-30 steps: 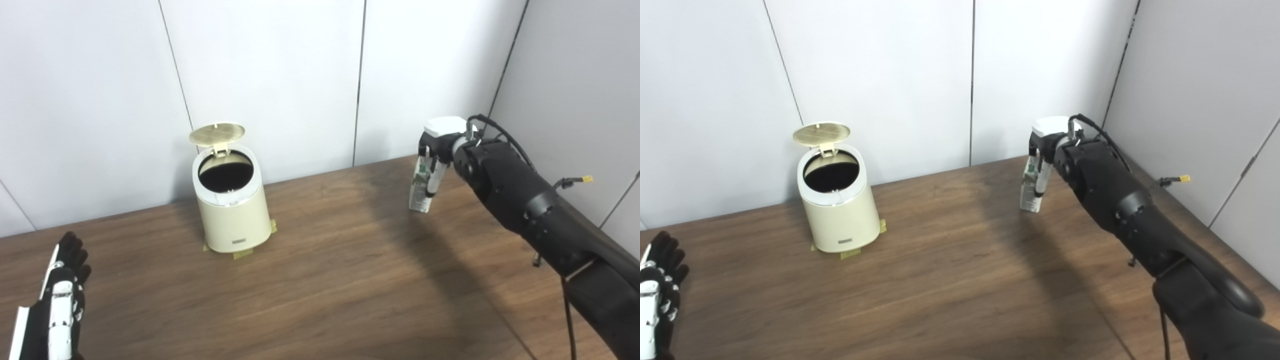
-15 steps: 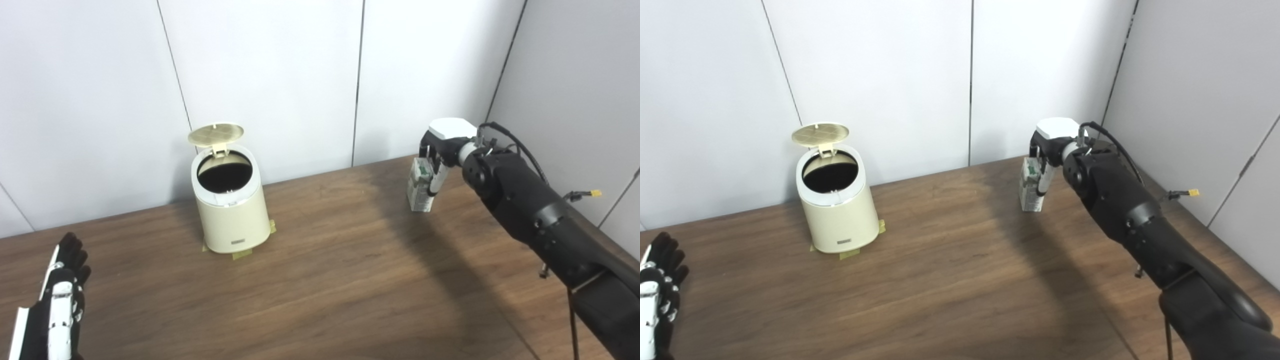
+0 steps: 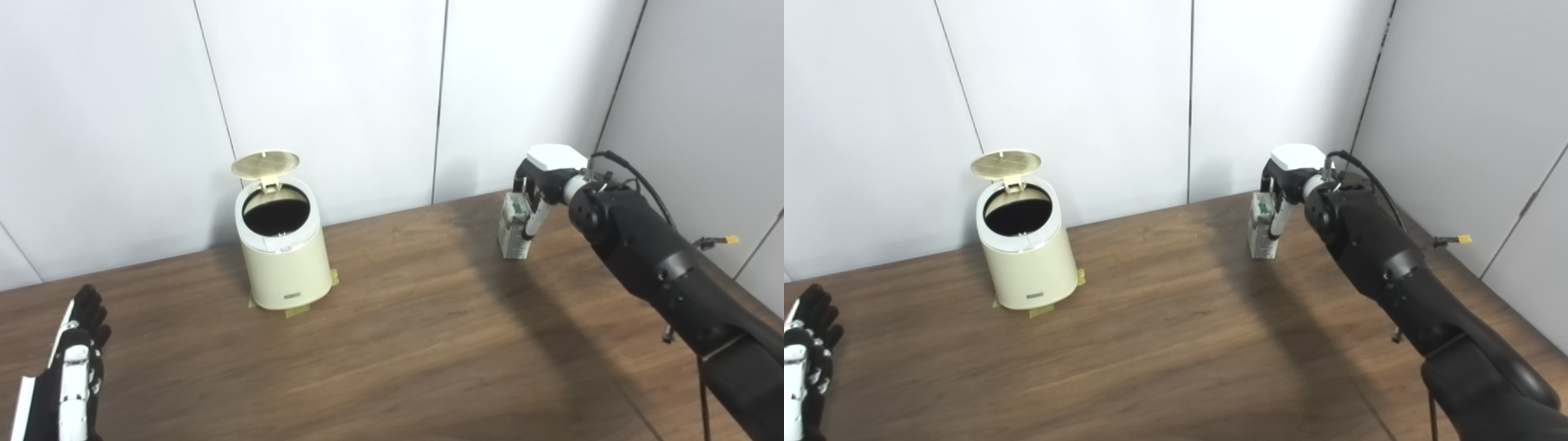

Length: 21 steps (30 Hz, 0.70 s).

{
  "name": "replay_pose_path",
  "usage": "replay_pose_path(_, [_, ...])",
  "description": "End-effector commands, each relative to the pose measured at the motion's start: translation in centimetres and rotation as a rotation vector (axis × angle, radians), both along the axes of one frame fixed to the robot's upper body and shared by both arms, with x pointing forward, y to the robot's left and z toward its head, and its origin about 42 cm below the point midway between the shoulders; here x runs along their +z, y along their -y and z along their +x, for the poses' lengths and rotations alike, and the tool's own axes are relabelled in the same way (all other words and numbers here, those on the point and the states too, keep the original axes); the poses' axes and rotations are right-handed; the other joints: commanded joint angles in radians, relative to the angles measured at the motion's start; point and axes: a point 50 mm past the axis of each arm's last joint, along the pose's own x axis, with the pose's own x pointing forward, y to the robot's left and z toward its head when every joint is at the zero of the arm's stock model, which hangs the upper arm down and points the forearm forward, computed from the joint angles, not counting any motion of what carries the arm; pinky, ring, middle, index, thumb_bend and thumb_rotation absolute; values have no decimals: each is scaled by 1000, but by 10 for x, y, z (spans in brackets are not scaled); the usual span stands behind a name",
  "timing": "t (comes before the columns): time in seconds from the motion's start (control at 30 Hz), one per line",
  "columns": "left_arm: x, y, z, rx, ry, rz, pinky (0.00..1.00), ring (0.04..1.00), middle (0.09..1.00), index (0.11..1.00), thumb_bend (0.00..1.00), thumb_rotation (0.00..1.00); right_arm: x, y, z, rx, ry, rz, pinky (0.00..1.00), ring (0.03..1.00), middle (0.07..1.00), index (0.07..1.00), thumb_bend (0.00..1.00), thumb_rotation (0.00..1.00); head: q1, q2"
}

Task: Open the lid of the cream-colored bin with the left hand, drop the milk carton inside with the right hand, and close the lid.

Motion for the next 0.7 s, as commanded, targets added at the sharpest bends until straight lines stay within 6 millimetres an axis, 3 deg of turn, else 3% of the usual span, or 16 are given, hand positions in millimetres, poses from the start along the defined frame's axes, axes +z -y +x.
replay_pose_path(0.0, [13, 1, 5, -14, 64, 10, 1000, 1000, 999, 990, 256, 1000, 44, 1, 5, 17, 145, -29, 320, 433, 501, 480, 531, 0, -1, 0])
replay_pose_path(0.17, [13, 1, 5, -18, 60, 9, 1000, 1000, 1000, 992, 275, 1000, 55, -12, 1, 41, 168, -41, 357, 476, 540, 462, 524, 0, -2, 0])
replay_pose_path(0.2, [13, 1, 5, -17, 60, 10, 1000, 1000, 1000, 989, 275, 1000, 57, -14, 0, 47, 170, -42, 439, 562, 606, 473, 523, 62, -2, 0])
replay_pose_path(0.3, [13, 1, 6, -14, 61, 12, 1000, 1000, 998, 987, 268, 1000, 62, -19, 0, 58, 179, -49, 444, 542, 599, 483, 523, 120, -2, -1])
replay_pose_path(0.37, [12, 2, 7, -15, 64, 14, 1000, 1000, 998, 987, 264, 1000, 65, -21, 0, 76, 194, -57, 396, 470, 520, 479, 529, 25, -1, -1])
replay_pose_path(0.47, [12, 3, 7, -17, 63, 14, 1000, 1000, 999, 990, 265, 1000, 70, -25, 0, 88, 204, -72, 494, 566, 499, 479, 531, 2, 1, -1])
replay_pose_path(0.57, [12, 4, 7, -16, 58, 10, 1000, 1000, 1000, 993, 283, 1000, 78, -32, -2, 93, 213, -70, 457, 553, 547, 453, 522, 0, 3, -1])
replay_pose_path(0.63, [12, 5, 8, -14, 60, 10, 1000, 1000, 1000, 992, 282, 1000, 83, -36, -4, 98, 218, -57, 476, 602, 523, 465, 527, 0, 8, -1])
replay_pose_path(0.67, [12, 5, 8, -11, 61, 11, 1000, 1000, 996, 988, 281, 1000, 85, -39, -5, 103, 222, -56, 510, 644, 630, 477, 525, 84, 10, -1])
